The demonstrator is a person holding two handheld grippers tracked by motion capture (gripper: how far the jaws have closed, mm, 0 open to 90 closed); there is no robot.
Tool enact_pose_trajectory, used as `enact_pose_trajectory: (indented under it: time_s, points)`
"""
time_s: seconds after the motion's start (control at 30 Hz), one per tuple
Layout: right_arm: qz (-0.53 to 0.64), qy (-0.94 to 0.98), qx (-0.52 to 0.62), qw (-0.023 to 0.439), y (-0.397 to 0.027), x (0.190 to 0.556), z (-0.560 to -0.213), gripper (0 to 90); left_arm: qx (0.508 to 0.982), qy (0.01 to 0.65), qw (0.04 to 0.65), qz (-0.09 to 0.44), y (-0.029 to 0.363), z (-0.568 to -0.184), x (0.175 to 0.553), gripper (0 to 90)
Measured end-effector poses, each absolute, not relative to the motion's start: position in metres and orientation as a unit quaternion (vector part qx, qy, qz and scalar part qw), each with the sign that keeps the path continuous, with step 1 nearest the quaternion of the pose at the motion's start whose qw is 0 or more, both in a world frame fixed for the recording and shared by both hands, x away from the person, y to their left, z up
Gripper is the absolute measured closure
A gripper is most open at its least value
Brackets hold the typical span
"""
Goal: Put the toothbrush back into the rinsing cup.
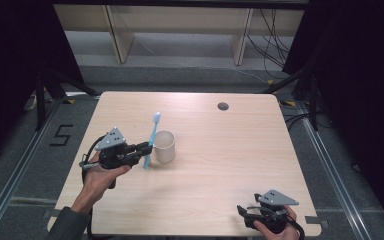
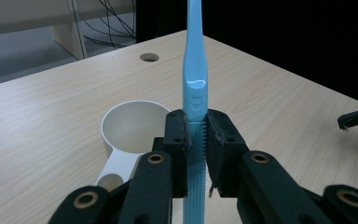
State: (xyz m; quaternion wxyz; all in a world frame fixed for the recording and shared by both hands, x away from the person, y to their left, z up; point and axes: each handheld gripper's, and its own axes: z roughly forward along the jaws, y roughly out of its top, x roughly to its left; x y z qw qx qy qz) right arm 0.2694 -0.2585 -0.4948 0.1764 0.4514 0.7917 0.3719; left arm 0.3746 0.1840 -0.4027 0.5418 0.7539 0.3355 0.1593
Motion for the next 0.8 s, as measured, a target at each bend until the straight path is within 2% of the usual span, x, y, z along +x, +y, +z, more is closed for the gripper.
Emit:
enact_pose_trajectory:
  time_s: [0.1, 0.13, 0.23, 0.3, 0.5, 0.57, 0.8]
  points:
    - [0.375, 0.787, 0.464, 0.159, -0.256, 0.268, -0.495, 25.1, 0.75, 0.335, 0.546, 0.164, 0.185, -0.404, 0.374, 78.3]
    - [0.374, 0.792, 0.45, 0.177, -0.258, 0.27, -0.495, 25.1, 0.745, 0.335, 0.551, 0.17, 0.186, -0.405, 0.374, 78.3]
    - [0.375, 0.787, 0.461, 0.165, -0.257, 0.268, -0.495, 25.1, 0.736, 0.335, 0.562, 0.173, 0.187, -0.407, 0.374, 78.3]
    - [0.375, 0.791, 0.45, 0.177, -0.258, 0.27, -0.495, 25.1, 0.729, 0.335, 0.568, 0.184, 0.19, -0.408, 0.373, 78.3]
    - [0.376, 0.787, 0.46, 0.165, -0.256, 0.268, -0.495, 25.1, 0.71, 0.334, 0.585, 0.205, 0.195, -0.409, 0.373, 78.3]
    - [0.374, 0.791, 0.451, 0.178, -0.258, 0.269, -0.495, 25.1, 0.707, 0.34, 0.584, 0.206, 0.196, -0.41, 0.374, 78.3]
    - [0.376, 0.787, 0.46, 0.165, -0.256, 0.268, -0.495, 25.1, 0.688, 0.351, 0.595, 0.222, 0.198, -0.418, 0.378, 78.3]
